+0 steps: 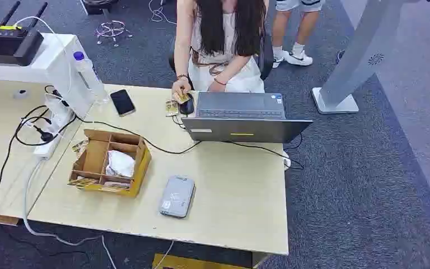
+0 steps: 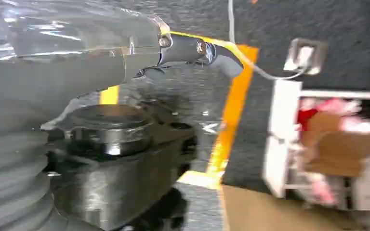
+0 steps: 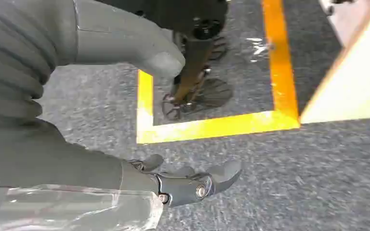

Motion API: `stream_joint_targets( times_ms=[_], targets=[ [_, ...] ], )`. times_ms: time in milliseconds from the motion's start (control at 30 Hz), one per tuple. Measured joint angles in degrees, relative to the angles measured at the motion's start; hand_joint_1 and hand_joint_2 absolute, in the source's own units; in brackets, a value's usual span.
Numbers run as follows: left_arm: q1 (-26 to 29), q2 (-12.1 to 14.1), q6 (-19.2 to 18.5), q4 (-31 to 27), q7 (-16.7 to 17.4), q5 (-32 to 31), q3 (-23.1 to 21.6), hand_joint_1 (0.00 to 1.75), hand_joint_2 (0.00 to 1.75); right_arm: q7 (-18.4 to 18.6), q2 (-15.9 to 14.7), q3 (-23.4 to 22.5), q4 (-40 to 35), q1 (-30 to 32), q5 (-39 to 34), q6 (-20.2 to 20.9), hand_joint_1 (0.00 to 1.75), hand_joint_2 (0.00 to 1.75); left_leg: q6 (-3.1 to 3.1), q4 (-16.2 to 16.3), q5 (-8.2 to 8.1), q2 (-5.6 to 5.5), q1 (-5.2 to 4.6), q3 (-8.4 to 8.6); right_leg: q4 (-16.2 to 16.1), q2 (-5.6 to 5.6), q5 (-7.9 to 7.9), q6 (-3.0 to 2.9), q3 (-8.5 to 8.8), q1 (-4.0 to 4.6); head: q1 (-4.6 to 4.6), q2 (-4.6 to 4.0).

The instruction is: Pass the card to the sensor for recognition and then transmit it.

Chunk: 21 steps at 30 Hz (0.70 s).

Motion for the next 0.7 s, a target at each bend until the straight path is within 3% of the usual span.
stream_joint_targets(
  times_ms=[233,700],
  targets=[
    [-3.43,0.3,-3.26,0.68,-5.01,2.19,8.75,0.0,1.75,-1.95,0.64,-4.84,0.92,-1.92,4.33,0.22,0.0,1.75,-0.03,-0.01,0.03,-0.02,0.02,0.02,0.03,0.0,0.0,-0.01,0.05,0.02,0.0,0.0],
    [-11.95,3.89,-12.87,8.96,-13.25,5.88,31.36,0.0,1.75,-4.02,1.75,-11.5,2.29,-5.42,11.8,1.05,0.0,1.75,-0.03,-0.01,0.04,-0.02,0.02,0.0,0.03,-0.01,0.0,-0.01,0.06,0.02,0.02,0.0]
  ],
)
